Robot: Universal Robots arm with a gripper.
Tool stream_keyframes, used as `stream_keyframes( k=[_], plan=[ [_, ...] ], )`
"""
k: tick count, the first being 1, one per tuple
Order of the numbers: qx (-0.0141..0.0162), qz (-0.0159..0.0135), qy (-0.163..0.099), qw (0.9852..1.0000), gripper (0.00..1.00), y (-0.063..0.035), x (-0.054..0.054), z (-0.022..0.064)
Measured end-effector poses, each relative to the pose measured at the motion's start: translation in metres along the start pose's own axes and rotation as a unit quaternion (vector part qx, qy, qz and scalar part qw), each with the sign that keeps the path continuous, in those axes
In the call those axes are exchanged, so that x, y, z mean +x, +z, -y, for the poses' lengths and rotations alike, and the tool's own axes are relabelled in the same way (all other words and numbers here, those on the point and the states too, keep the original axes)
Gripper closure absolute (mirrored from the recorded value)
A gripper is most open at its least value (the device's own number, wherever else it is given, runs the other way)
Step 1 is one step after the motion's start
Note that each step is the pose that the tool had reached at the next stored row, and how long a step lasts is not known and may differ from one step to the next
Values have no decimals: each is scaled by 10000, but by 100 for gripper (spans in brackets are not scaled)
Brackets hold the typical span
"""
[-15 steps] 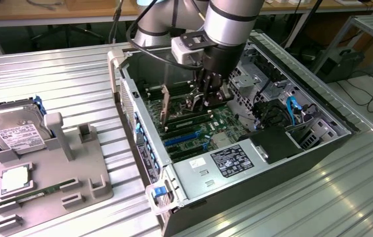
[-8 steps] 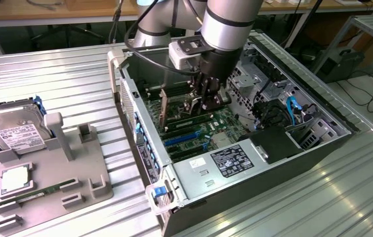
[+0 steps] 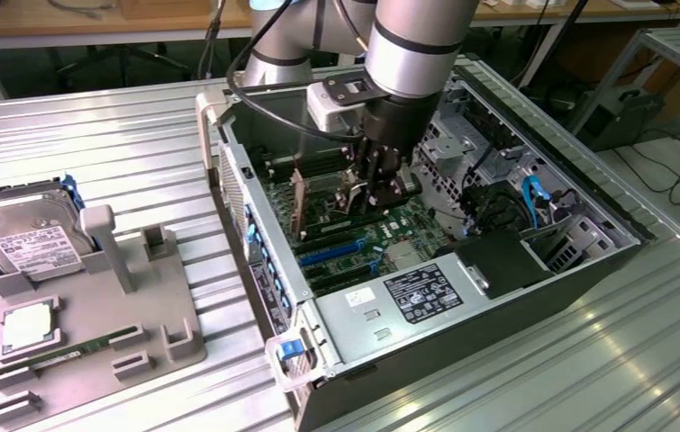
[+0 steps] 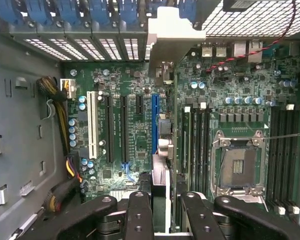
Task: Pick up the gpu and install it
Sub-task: 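Insert the gpu into the slot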
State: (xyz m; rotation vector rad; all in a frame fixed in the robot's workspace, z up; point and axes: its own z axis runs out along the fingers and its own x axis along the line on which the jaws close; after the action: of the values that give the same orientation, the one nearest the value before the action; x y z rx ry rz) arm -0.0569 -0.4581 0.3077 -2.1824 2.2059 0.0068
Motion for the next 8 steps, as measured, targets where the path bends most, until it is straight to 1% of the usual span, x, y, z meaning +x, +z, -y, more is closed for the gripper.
stream_keyframes(
  k=[8],
  plan=[
    [0,1,0,10000,73,113,4,-87]
  ],
)
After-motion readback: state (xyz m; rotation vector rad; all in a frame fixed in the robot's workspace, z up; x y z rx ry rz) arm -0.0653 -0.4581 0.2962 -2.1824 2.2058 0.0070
